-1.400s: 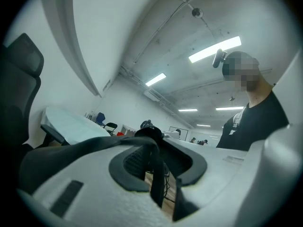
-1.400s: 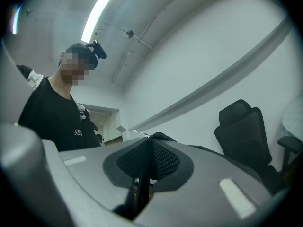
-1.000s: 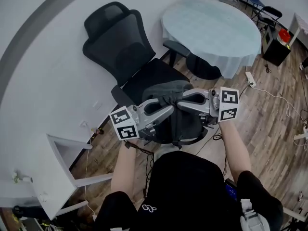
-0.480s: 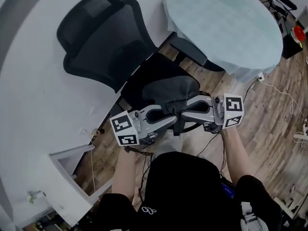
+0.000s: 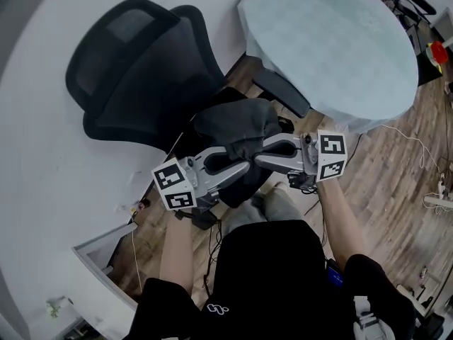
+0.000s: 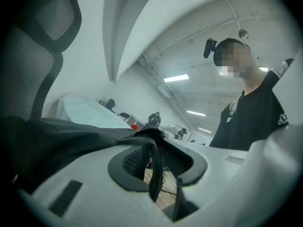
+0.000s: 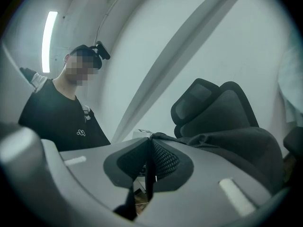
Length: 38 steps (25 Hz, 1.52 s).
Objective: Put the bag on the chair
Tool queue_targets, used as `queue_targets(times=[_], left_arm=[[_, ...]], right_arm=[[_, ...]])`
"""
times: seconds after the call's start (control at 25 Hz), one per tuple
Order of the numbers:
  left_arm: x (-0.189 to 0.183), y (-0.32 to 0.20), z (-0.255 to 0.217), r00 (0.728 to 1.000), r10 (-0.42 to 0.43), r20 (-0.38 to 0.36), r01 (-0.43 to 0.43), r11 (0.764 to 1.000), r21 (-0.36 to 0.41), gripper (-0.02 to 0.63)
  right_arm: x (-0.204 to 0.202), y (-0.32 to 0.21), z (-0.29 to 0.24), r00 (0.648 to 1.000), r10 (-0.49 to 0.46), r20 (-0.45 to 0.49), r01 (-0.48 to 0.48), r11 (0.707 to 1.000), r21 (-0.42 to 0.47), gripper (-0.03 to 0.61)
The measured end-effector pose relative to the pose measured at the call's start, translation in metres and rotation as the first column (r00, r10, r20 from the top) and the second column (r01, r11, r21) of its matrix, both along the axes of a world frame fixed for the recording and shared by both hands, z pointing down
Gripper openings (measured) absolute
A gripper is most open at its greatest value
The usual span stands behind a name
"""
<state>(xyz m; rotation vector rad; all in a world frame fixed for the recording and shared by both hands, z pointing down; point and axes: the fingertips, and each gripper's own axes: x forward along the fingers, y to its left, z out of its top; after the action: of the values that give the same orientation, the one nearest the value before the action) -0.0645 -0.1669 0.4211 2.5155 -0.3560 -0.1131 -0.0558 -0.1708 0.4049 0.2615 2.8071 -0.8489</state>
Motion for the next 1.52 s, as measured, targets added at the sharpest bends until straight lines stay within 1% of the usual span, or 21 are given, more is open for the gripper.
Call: queue_targets(times=[0.16, 0.24, 0.4, 0.52, 0.72, 0.84, 0.92, 1.0, 1.08, 1.12, 1.16, 1.2, 1.24, 1.28, 1.32, 1.36, 1.4, 1.52], left_arm=[[-0.013, -0.027, 0.003, 1.000, -0.028, 0.001, 0.028, 0.999, -0.020, 0.094], [-0.017, -0.035, 0.011, 0.999, -0.036, 0.003, 0.036, 0.998, -0.042, 0.095], [-0.022, -0.051, 0.030, 1.000, -0.020, 0.017, 0.022, 0.997, -0.078, 0.095], [-0.023, -0.067, 0.046, 0.999, 0.006, 0.032, -0.002, 0.995, -0.103, 0.100], [-0.026, -0.096, 0.070, 0.997, 0.055, 0.063, -0.046, 0.989, -0.139, 0.112], [-0.024, -0.125, 0.086, 0.994, 0.072, 0.081, -0.057, 0.984, -0.169, 0.118], [-0.023, -0.151, 0.100, 0.995, 0.048, 0.088, -0.028, 0.976, -0.216, 0.124], [-0.024, -0.178, 0.109, 0.997, 0.002, 0.075, 0.017, 0.967, -0.254, 0.124], [-0.025, -0.204, 0.112, 0.997, -0.060, 0.047, 0.072, 0.953, -0.294, 0.121], [-0.025, -0.216, 0.117, 0.994, -0.097, 0.052, 0.108, 0.941, -0.322, 0.118], [-0.026, -0.226, 0.126, 0.988, -0.133, 0.079, 0.153, 0.924, -0.350, 0.118], [-0.027, -0.234, 0.136, 0.978, -0.168, 0.122, 0.202, 0.908, -0.367, 0.127], [-0.028, -0.239, 0.145, 0.966, -0.200, 0.165, 0.248, 0.896, -0.368, 0.141], [-0.029, -0.240, 0.150, 0.955, -0.226, 0.193, 0.283, 0.891, -0.355, 0.151], [-0.031, -0.239, 0.152, 0.948, -0.246, 0.202, 0.304, 0.889, -0.342, 0.160], [-0.032, -0.236, 0.153, 0.945, -0.260, 0.197, 0.314, 0.888, -0.334, 0.174], [-0.034, -0.231, 0.152, 0.944, -0.269, 0.189, 0.320, 0.887, -0.333, 0.195], [-0.045, -0.213, 0.155, 0.937, -0.289, 0.196, 0.340, 0.884, -0.322, 0.239]], right_arm=[[-0.014, -0.026, 0.004, 1.000, -0.006, -0.024, 0.006, 1.000, -0.015, 0.037], [-0.018, -0.036, 0.011, 0.999, -0.007, -0.043, 0.006, 0.999, -0.036, 0.038], [-0.023, -0.052, 0.029, 0.996, 0.004, -0.087, -0.011, 0.997, -0.077, 0.037], [-0.025, -0.068, 0.044, 0.993, 0.045, -0.112, -0.057, 0.992, -0.115, 0.037], [-0.028, -0.096, 0.068, 0.980, 0.122, -0.156, -0.149, 0.973, -0.174, 0.037], [-0.026, -0.124, 0.084, 0.964, 0.178, -0.200, -0.219, 0.954, -0.207, 0.037], [-0.025, -0.149, 0.100, 0.943, 0.233, -0.236, -0.289, 0.925, -0.245, 0.030], [-0.023, -0.175, 0.110, 0.924, 0.294, -0.246, -0.359, 0.888, -0.289, 0.026], [-0.021, -0.202, 0.113, 0.901, 0.355, -0.249, -0.424, 0.844, -0.330, 0.026], [-0.019, -0.214, 0.119, 0.880, 0.388, -0.274, -0.466, 0.817, -0.340, 0.029], [-0.018, -0.225, 0.127, 0.850, 0.422, -0.317, -0.516, 0.787, -0.338, 0.034], [-0.016, -0.234, 0.138, 0.813, 0.451, -0.368, -0.567, 0.756, -0.326, 0.042], [-0.014, -0.239, 0.148, 0.779, 0.473, -0.413, -0.609, 0.729, -0.312, 0.048], [-0.013, -0.241, 0.153, 0.755, 0.485, -0.441, -0.634, 0.711, -0.304, 0.051], [-0.013, -0.239, 0.155, 0.745, 0.490, -0.453, -0.645, 0.703, -0.300, 0.052], [-0.013, -0.236, 0.154, 0.745, 0.486, -0.456, -0.642, 0.707, -0.296, 0.055], [-0.015, -0.231, 0.152, 0.751, 0.475, -0.459, -0.630, 0.723, -0.284, 0.060], [-0.022, -0.211, 0.152, 0.767, 0.421, -0.483, -0.571, 0.792, -0.216, 0.088]])
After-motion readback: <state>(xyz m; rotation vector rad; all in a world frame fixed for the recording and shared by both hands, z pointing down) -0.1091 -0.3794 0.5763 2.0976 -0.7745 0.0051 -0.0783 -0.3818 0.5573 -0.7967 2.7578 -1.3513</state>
